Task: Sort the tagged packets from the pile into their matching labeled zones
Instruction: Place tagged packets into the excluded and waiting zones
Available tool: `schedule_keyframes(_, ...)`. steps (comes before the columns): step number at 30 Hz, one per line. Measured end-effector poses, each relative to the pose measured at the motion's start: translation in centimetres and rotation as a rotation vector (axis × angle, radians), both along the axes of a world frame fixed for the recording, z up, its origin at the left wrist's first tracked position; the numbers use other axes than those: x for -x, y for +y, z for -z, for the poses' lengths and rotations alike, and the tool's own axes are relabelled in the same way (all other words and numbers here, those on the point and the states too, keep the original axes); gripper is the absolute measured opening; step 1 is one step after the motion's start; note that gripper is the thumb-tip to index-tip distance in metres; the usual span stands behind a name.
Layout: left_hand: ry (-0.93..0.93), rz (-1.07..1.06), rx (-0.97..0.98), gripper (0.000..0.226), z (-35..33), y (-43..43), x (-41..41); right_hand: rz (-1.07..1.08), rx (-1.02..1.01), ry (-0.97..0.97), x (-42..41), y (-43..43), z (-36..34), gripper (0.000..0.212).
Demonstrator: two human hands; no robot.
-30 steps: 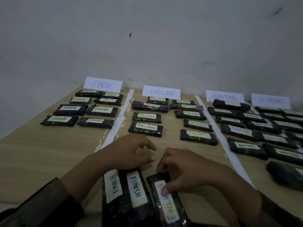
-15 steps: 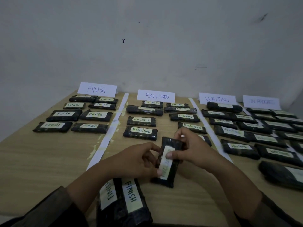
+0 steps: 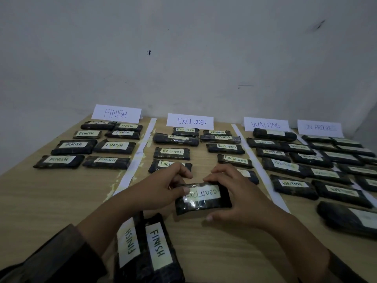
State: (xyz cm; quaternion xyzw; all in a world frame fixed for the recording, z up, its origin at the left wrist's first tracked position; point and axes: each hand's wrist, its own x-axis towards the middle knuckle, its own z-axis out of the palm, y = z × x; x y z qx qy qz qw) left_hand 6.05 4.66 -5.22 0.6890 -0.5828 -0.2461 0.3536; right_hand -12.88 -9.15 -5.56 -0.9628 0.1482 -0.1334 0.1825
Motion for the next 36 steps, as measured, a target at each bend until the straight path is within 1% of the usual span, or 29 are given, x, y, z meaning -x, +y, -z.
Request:
schedule_keyframes(3,-0.044,0.016,0.012,0.025,-0.2,-0.4,0.2,0.01,0.096,-0.064,0.7,0.2,-0.2,0.074)
schedule_keyframes(7,-0.119,0.02,0.034,0.026,-0.6,-1.2,0.9,0.064,0.186,-0.057,2.0,-0.6,-0.3,0.073)
schedule_keyframes(15,-0.395,0.011,0.03,0.045,-0.6,-2.4,2.0,0.243,0.171,0.074,4.9,-3.5,-0.4,0.076)
schedule_keyframes(21,-0.56,0.055,0.011,0.048,0.2,-3.5,2.7,0.321,0.139,0.148,6.1,-5.5,0.2,0.078)
schedule_keyframes(28,-0.652,0.096,-0.063,0.052,0.8,-4.2,3.1,0.326,0.122,0.208,5.8,-6.4,1.1,0.078)
schedule_keyframes(33,-0.659,0.105,-0.069,0.051,0.5,-4.0,2.5,0.329,0.125,0.253,5.5,-6.3,1.2,0.077)
schedule_keyframes(36,-0.634,0.084,-0.068,0.049,0.0,-3.5,1.8,0.317,0.157,0.238,5.1,-5.7,0.7,0.079)
